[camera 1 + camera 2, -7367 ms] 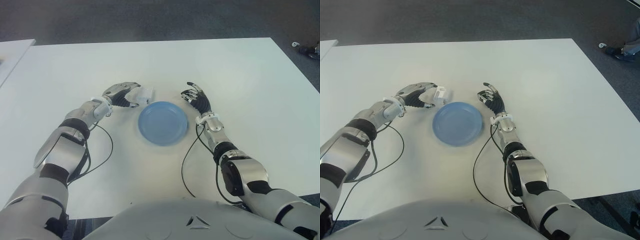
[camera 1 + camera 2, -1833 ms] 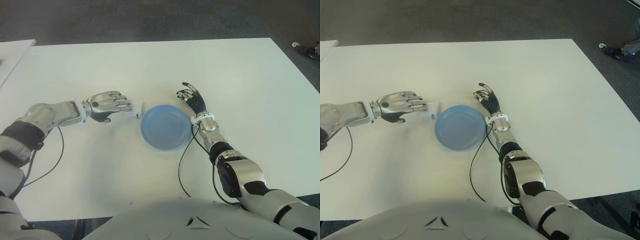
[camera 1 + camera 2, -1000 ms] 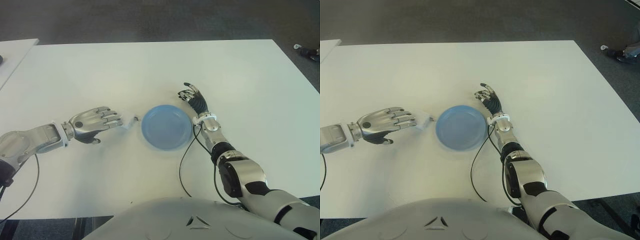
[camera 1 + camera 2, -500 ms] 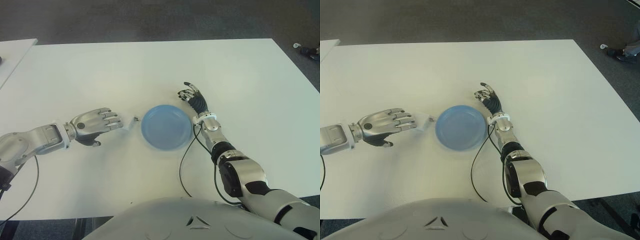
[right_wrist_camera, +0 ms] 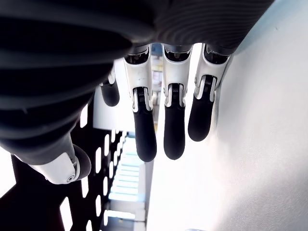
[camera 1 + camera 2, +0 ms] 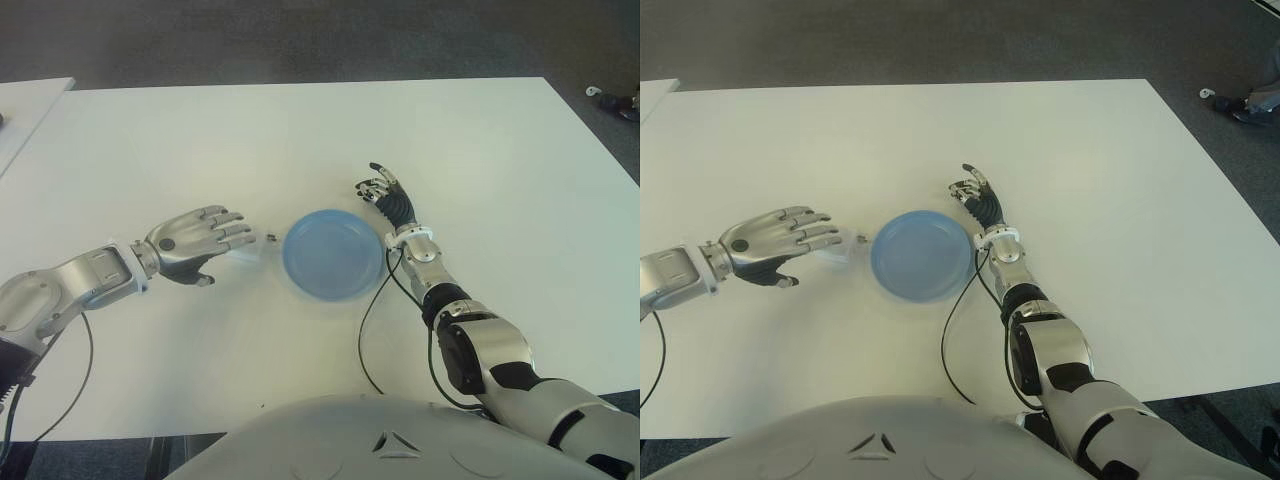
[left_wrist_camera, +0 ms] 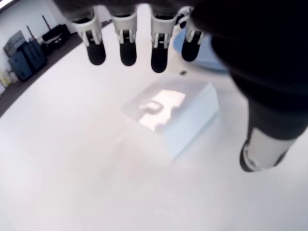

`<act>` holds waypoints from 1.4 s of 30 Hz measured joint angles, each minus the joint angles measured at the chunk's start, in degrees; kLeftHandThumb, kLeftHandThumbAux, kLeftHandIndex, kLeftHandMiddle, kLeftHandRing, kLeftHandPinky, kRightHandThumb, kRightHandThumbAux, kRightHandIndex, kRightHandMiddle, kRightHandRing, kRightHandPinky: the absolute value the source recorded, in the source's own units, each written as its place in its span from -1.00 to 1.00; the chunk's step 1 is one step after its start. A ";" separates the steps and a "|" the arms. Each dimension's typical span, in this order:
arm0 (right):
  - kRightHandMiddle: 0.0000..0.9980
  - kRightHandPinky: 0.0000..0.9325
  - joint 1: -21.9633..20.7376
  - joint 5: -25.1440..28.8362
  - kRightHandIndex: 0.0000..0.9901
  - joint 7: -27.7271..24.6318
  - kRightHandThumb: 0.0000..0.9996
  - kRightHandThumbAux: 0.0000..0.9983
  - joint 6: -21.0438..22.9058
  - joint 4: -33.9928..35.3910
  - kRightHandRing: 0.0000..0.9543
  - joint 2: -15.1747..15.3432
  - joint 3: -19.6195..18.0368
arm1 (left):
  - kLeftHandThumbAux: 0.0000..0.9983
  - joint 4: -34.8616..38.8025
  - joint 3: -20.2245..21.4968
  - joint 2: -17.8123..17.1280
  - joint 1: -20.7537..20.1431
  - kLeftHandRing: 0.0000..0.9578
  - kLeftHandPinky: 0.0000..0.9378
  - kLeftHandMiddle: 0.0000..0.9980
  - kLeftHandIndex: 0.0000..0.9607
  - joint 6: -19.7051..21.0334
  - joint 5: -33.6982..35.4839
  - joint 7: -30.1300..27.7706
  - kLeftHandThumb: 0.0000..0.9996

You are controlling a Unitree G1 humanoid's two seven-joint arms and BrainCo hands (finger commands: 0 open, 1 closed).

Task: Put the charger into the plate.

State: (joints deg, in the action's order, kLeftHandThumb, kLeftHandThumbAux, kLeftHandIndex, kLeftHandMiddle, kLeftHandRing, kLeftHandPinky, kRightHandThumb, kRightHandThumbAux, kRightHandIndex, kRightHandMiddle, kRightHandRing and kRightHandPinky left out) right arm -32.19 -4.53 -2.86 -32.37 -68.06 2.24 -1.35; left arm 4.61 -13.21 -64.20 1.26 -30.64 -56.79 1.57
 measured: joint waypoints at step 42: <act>-0.15 -0.35 -0.45 0.17 -0.83 -0.68 -1.00 0.31 0.00 -1.18 -0.17 0.05 -0.46 | -0.63 -17.57 2.97 16.40 -8.87 -1.00 -0.97 -1.00 -1.00 0.23 5.24 16.93 -0.51</act>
State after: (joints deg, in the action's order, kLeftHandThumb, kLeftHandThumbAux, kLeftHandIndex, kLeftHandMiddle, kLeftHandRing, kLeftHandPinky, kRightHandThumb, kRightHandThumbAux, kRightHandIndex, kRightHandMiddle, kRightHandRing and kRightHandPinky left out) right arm -32.64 -4.35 -3.54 -32.37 -69.23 2.29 -1.82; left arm -12.96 -10.23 -47.80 -7.61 -30.41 -51.55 18.49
